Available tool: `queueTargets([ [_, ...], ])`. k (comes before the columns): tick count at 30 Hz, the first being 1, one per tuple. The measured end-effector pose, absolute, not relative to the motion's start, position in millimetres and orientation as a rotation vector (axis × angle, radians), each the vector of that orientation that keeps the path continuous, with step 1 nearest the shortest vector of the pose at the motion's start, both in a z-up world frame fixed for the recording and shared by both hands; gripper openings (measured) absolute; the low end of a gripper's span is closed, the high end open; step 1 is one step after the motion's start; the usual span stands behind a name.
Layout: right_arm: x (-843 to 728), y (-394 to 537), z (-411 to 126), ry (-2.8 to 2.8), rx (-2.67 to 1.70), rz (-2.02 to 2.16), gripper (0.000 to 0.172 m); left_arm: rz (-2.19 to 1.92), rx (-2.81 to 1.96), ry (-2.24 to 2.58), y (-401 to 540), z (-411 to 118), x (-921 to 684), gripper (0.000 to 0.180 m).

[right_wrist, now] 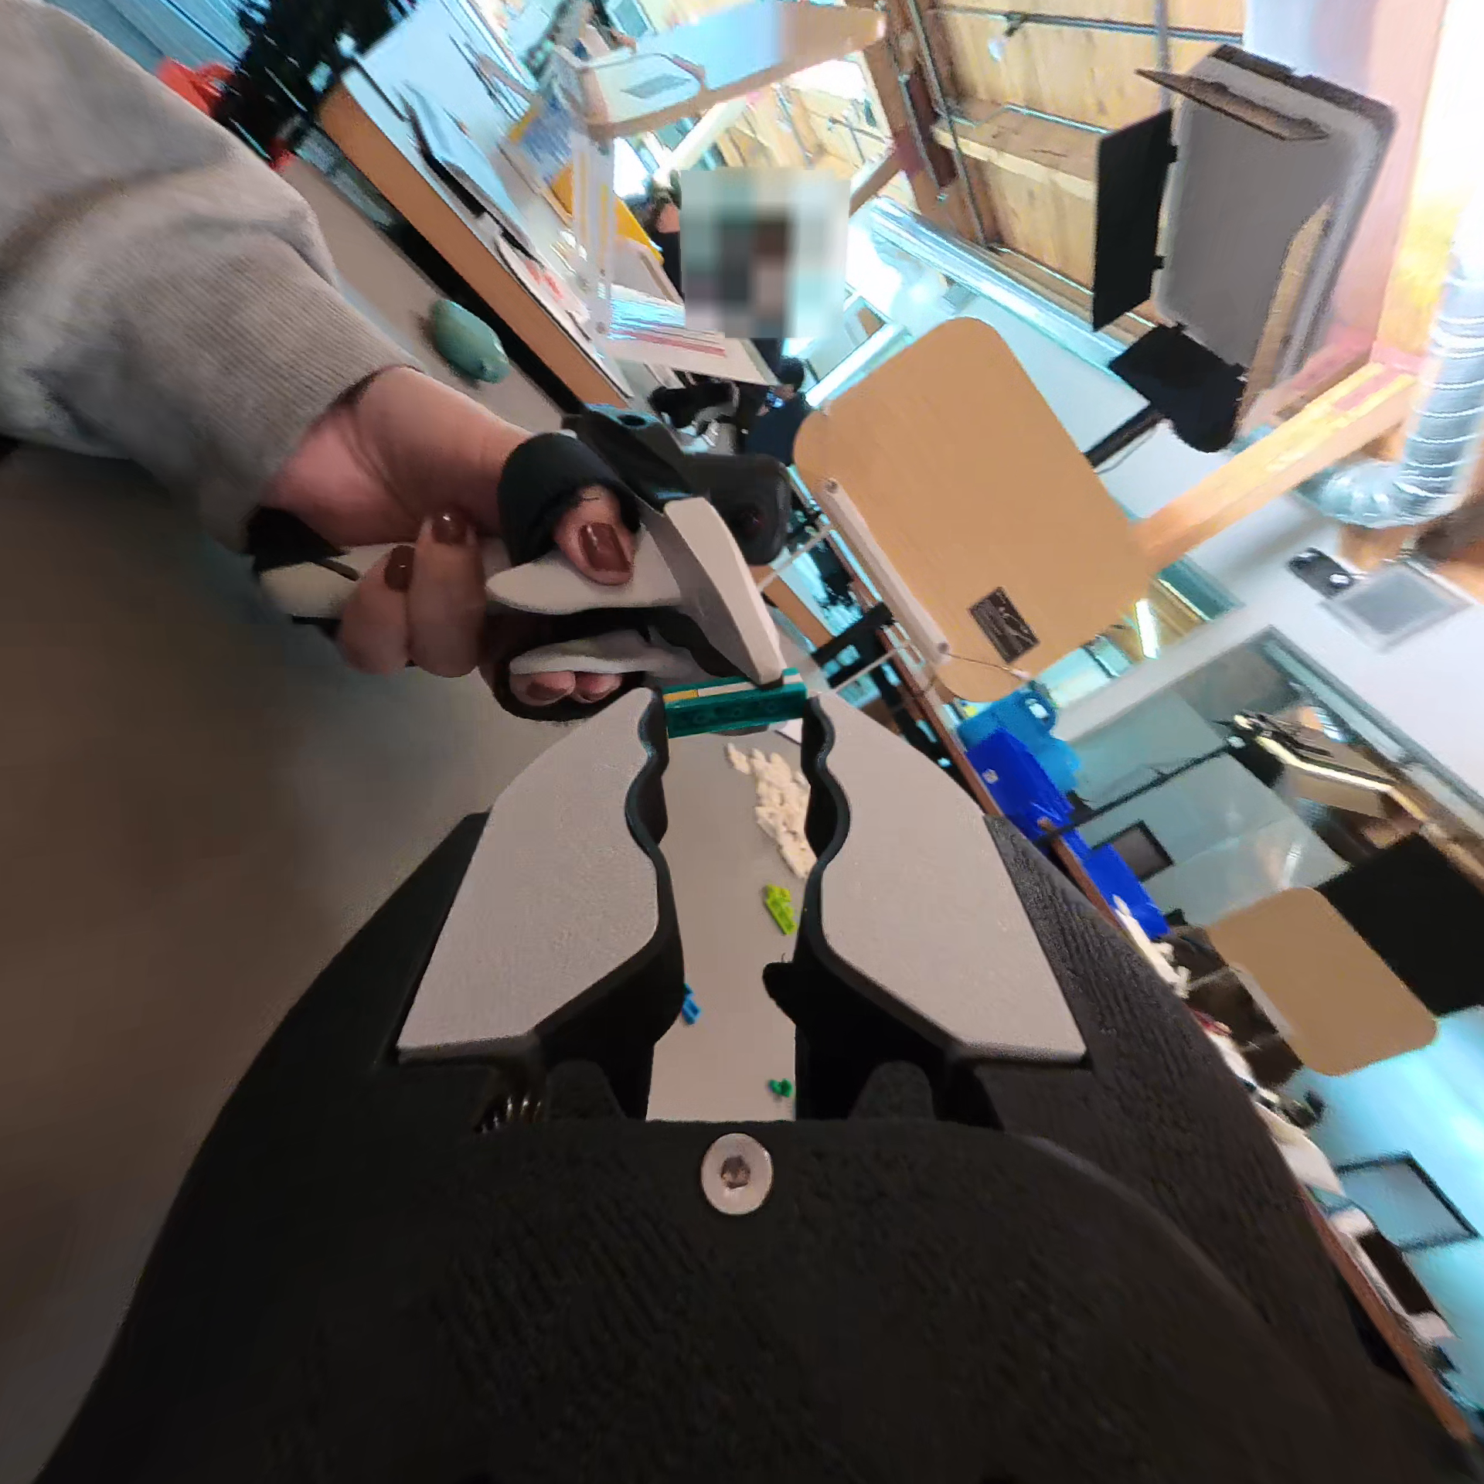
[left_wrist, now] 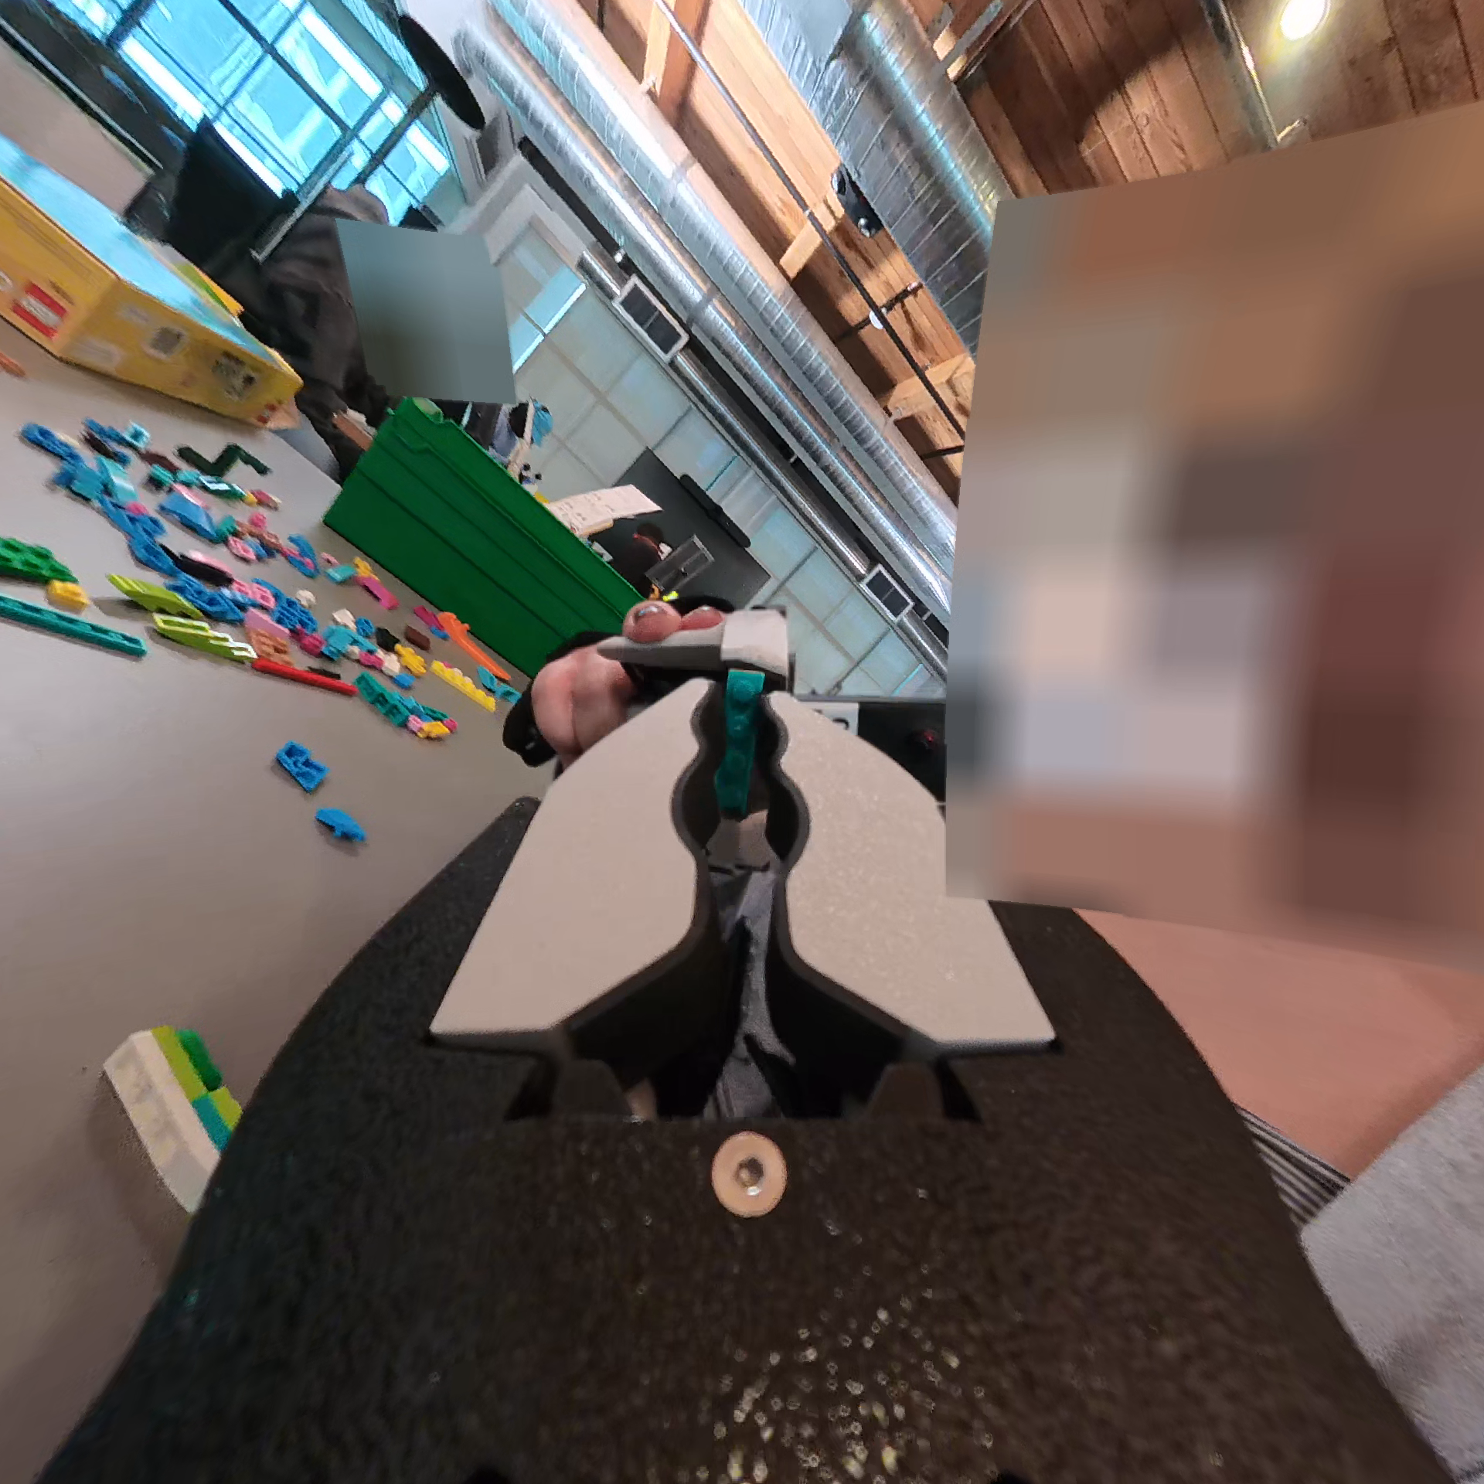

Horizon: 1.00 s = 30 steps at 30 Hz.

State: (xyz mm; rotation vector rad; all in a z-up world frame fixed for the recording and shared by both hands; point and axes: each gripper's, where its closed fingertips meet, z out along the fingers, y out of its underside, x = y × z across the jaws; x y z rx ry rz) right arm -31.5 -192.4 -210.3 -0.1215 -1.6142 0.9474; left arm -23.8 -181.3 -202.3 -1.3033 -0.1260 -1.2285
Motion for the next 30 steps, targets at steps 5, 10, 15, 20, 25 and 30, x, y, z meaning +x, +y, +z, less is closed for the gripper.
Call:
queueTargets([
  [5, -34, -192, -207, -1.561, -0.107, 0.865, 0.031, -1.156, -1.311, -0.1, -182, -199, -25, 0.006],
  [10, -33, -190, -207, -1.516, -0.035, 0.737, 0.031, -1.155, -1.31, -0.106, -181, -199, -24, 0.006],
  [15, -37, -187, -212, -1.481, 0.047, 0.583, 0.031, -1.166, -1.32, -0.143, -178, -206, -28, 0.007],
  [20, -36, -179, -217, -1.545, -0.05, 0.807, 0.025, -0.79, -1.356, -0.049, -177, -206, -39, 0.007],
  [25, -56, -132, -201, -1.488, -0.569, 1.157, 0.019, -0.306, -1.306, 0.038, -189, -199, -62, 0.007],
  [30, -65, -92, -194, -1.308, -0.833, 1.273, 0.008, -0.169, -1.39, 0.002, -179, -214, -70, 0.008],
])
